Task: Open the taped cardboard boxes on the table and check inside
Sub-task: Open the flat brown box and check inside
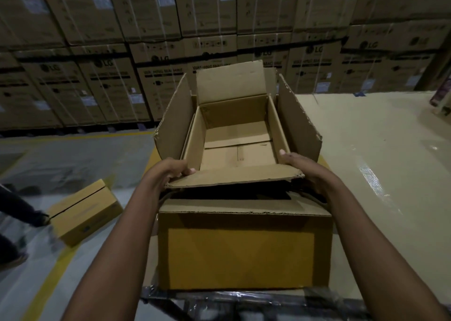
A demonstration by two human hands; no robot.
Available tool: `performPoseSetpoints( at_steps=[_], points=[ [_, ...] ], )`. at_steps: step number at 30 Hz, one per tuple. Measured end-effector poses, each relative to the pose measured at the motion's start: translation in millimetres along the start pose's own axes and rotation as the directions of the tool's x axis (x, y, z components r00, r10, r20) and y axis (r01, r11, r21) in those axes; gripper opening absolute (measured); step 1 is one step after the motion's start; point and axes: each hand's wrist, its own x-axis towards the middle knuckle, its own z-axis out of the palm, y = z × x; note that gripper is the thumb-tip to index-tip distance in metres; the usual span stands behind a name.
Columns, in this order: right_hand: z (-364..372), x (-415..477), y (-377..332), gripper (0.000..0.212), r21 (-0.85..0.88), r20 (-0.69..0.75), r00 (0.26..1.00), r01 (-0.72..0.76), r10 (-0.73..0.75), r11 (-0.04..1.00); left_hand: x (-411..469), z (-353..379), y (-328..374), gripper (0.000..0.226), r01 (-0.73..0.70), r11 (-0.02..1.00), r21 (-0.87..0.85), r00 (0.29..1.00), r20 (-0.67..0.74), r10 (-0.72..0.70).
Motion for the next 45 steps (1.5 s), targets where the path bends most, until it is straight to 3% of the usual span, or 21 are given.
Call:
performPoseSetpoints(
  at_steps=[4, 6, 7, 9, 10, 12, 15, 18, 21, 22, 23, 24, 25, 27, 29, 31, 34, 36, 38, 41, 45],
  points=[
    [1, 6, -1, 0.058, 0.238, -0.144, 0.98, -0.099, 0.136, 0.966, 5, -5, -9, 0.043, 0.002, 1.0, 0.014, 0.999, -0.042, -0.001],
    [-7, 20, 9, 0.063, 0.415, -0.062, 0.977, -0.16, 0.204, 0.896, 7, -4, -16, 0.043, 0.01, 1.0, 0.024, 0.998, -0.067, -0.008],
    [-12, 19, 6, 0.061, 0.549, 0.002, 0.971, -0.201, 0.24, 0.811, 7, -2, -18, 0.044, 0.01, 1.0, 0.013, 0.997, -0.077, -0.009],
    [-19, 15, 2, 0.042, 0.838, 0.029, 0.934, -0.217, 0.356, 0.501, 6, 0, -19, 0.046, -0.009, 1.0, -0.006, 0.996, -0.091, 0.008],
    [-23, 17, 0, 0.029, 0.899, 0.037, 0.908, -0.212, 0.417, 0.383, 6, 0, -19, 0.048, -0.021, 1.0, -0.005, 0.996, -0.086, 0.02],
    [-19, 5, -13, 0.015, 0.941, 0.039, 0.888, -0.187, 0.458, 0.283, 9, -1, -21, 0.049, -0.028, 1.0, -0.006, 0.995, -0.098, 0.027],
    [6, 8, -26, 0.012, 0.843, -0.07, 0.904, -0.173, 0.423, 0.509, 8, -1, -23, 0.037, -0.037, 0.998, -0.05, 0.994, -0.107, 0.032],
    [19, 19, -43, 0.024, 0.866, -0.179, 0.898, -0.049, 0.401, 0.497, 10, -7, -27, 0.043, -0.04, 0.994, -0.104, 0.995, -0.096, 0.03],
    [26, 23, -58, 0.006, 0.883, -0.311, 0.917, 0.182, 0.25, 0.432, 11, -18, -35, 0.056, -0.028, 0.989, -0.144, 0.998, -0.066, 0.018],
    [24, 25, -61, 0.011, 0.761, -0.466, 0.874, 0.316, 0.138, 0.566, 13, -20, -37, 0.059, -0.03, 0.986, -0.164, 0.998, -0.058, 0.021],
    [21, 25, -61, 0.021, 0.5, -0.639, 0.768, 0.449, -0.034, 0.741, 12, -20, -37, 0.06, -0.028, 0.984, -0.174, 0.998, -0.06, 0.018],
    [16, 23, -62, 0.029, 0.181, -0.704, 0.664, 0.51, -0.251, 0.841, 12, -19, -37, 0.059, -0.038, 0.982, -0.183, 0.998, -0.064, 0.027],
    [12, 22, -65, 0.035, -0.091, -0.694, 0.572, 0.532, -0.437, 0.842, 11, -17, -35, 0.057, -0.039, 0.981, -0.189, 0.997, -0.074, 0.026],
    [7, 20, -66, 0.04, -0.325, -0.632, 0.499, 0.524, -0.593, 0.787, 9, -9, -31, 0.05, -0.049, 0.977, -0.208, 0.996, -0.082, 0.032],
    [3, 26, -59, 0.045, -0.397, -0.627, 0.541, 0.396, -0.56, 0.828, 7, -1, -28, 0.043, -0.055, 0.963, -0.263, 0.997, -0.072, 0.038],
    [2, 30, -42, 0.043, -0.494, -0.567, 0.649, 0.224, -0.507, 0.84, 9, 7, -28, 0.044, -0.037, 0.951, -0.305, 0.998, -0.06, 0.02],
    [-11, 39, -10, 0.039, -0.262, -0.507, 0.827, 0.122, -0.244, 0.957, 8, 11, -23, 0.054, -0.01, 0.937, -0.35, 1.0, 0.013, 0.015],
    [-13, 43, 3, 0.058, -0.121, -0.398, 0.91, 0.072, -0.115, 0.99, 14, 8, -17, 0.06, 0.03, 0.906, -0.422, 0.995, 0.1, 0.014],
    [-11, 43, 6, 0.069, -0.098, -0.387, 0.919, 0.043, -0.078, 0.994, 17, 8, -7, 0.064, 0.108, 0.84, -0.531, 0.992, 0.119, -0.053],
    [-13, 44, 4, 0.061, -0.056, -0.51, 0.855, 0.08, -0.097, 0.995, 4, 12, 15, 0.059, 0.211, 0.67, -0.712, 0.961, 0.028, -0.274],
    [-15, 37, -11, 0.055, -0.082, -0.646, 0.747, 0.137, -0.157, 0.987, -15, 16, 30, 0.035, 0.112, 0.357, -0.927, 0.914, -0.045, -0.403]
  ],
)
